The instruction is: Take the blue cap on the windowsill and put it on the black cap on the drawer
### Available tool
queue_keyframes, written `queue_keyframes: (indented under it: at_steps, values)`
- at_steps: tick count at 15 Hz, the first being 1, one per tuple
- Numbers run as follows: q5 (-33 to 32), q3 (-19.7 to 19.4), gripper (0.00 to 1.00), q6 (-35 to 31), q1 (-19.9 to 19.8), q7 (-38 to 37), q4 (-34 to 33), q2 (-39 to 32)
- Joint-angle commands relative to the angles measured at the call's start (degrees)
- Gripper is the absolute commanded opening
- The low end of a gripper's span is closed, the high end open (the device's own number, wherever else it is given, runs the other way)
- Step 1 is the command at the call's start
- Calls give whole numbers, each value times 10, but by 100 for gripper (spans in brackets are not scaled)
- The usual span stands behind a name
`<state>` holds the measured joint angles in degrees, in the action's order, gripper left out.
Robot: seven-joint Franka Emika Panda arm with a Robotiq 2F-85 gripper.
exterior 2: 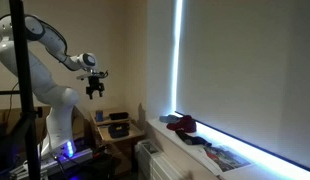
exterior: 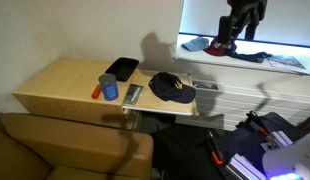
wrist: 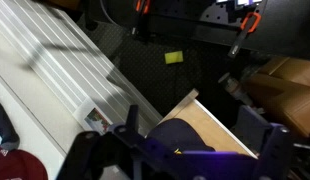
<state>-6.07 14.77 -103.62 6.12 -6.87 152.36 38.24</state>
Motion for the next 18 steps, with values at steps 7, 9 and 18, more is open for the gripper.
queue_keyframes:
  at_steps: [7, 9, 18]
  values:
    - [-101, -119, 100, -163, -132, -86, -19, -113]
    - [-106, -166, 100, -201, -172, -83, -47, -156]
    - [-127, -190, 100, -266, -204, -176, -99, -263]
